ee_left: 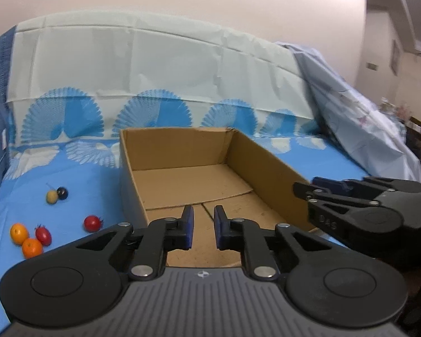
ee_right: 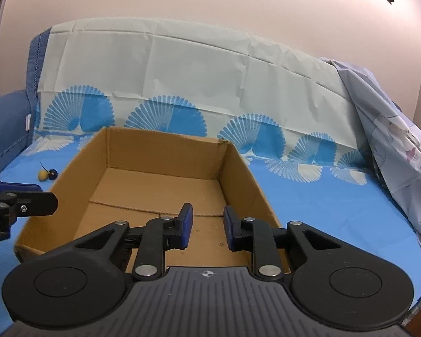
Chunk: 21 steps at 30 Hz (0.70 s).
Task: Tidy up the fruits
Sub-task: 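Lower both tools toward the fruits scattered beside the box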
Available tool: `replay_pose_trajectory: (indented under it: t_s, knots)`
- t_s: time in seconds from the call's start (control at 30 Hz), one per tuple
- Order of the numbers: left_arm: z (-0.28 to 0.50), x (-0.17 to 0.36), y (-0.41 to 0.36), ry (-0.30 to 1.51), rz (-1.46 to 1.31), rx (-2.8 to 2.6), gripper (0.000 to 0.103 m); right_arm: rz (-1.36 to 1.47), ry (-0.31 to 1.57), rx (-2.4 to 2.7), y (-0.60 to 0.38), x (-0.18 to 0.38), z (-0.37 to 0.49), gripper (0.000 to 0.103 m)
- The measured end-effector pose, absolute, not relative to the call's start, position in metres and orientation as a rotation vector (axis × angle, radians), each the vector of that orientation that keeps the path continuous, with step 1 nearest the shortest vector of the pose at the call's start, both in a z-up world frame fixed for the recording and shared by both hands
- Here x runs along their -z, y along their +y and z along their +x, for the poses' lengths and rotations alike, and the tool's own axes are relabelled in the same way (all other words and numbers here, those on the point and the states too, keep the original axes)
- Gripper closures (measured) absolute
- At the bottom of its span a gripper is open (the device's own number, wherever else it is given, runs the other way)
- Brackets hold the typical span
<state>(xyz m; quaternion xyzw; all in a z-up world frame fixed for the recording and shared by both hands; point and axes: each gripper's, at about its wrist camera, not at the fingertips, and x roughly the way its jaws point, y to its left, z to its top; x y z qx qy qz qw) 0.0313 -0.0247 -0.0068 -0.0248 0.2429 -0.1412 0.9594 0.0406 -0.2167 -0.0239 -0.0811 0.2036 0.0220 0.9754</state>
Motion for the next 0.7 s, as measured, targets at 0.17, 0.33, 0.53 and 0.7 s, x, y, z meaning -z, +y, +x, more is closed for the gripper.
replay_pose_trajectory:
  t_s: [0.17, 0.33, 0.53, 0.7]
  knots:
    - [0.044, -0.018, 0.01, 0.478, 0.027, 0.39, 0.086, -0.124, 0.411, -0.087, -0.202, 0.017, 0.041, 0.078]
    - [0.053, -0.04, 0.064, 0.459, 0.107, 0.444, 0.086, -0.109, 0.396, -0.138, -0.18, 0.011, 0.041, 0.078]
    - [0.06, -0.025, 0.128, 0.505, -0.034, 0.282, 0.081, -0.092, 0.398, -0.233, -0.148, 0.01, 0.041, 0.078]
    - [0.057, -0.029, 0.147, 0.489, -0.092, 0.11, 0.071, -0.152, 0.404, -0.287, -0.113, 0.018, 0.039, 0.078]
